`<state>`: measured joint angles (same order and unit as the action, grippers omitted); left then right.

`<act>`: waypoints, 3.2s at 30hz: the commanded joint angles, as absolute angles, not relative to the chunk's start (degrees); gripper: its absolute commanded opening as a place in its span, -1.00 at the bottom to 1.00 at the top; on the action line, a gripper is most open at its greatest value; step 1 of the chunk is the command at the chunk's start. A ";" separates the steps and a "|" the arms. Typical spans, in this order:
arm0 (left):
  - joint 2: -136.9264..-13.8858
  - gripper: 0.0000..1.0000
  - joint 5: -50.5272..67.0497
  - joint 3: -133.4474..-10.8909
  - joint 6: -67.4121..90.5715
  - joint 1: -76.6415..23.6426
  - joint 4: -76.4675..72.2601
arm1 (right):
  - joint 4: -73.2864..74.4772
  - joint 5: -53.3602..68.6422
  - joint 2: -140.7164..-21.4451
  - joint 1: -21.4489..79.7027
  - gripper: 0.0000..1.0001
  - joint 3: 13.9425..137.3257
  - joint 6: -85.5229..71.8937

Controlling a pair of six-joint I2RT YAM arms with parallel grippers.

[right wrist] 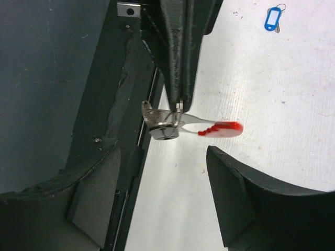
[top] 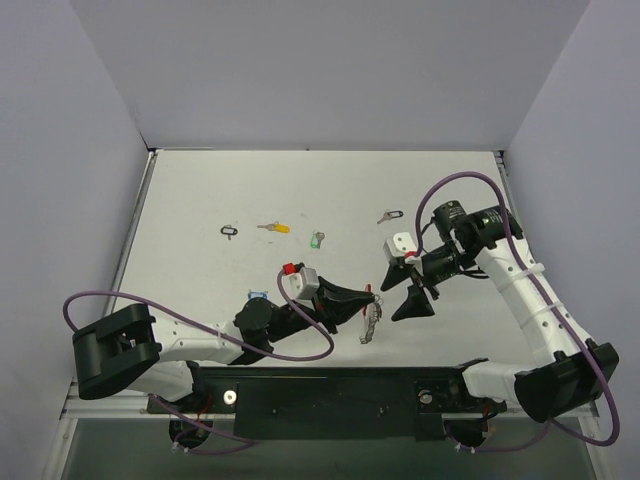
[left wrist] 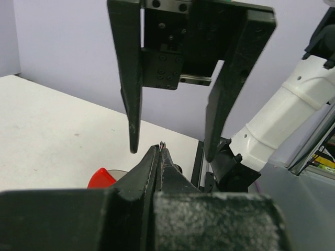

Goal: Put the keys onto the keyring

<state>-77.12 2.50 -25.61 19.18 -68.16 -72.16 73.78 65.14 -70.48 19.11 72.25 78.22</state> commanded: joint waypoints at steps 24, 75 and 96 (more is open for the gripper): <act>-79.54 -1.00 0.88 -29.27 18.02 -68.55 -78.22 | 70.40 71.28 -72.16 20.92 -0.42 72.33 65.13; -63.97 0.23 7.91 -34.35 0.27 -68.11 -32.61 | 81.30 43.59 -78.05 28.12 -1.00 78.40 66.36; -79.63 -0.21 4.13 -38.76 -2.20 -70.93 -50.53 | 81.12 44.65 -78.31 28.48 -1.00 77.70 66.97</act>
<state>-78.98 5.63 -35.97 -1.39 -70.46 -43.97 73.97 43.03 -78.22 28.23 76.64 66.11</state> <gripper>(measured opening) 0.419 0.012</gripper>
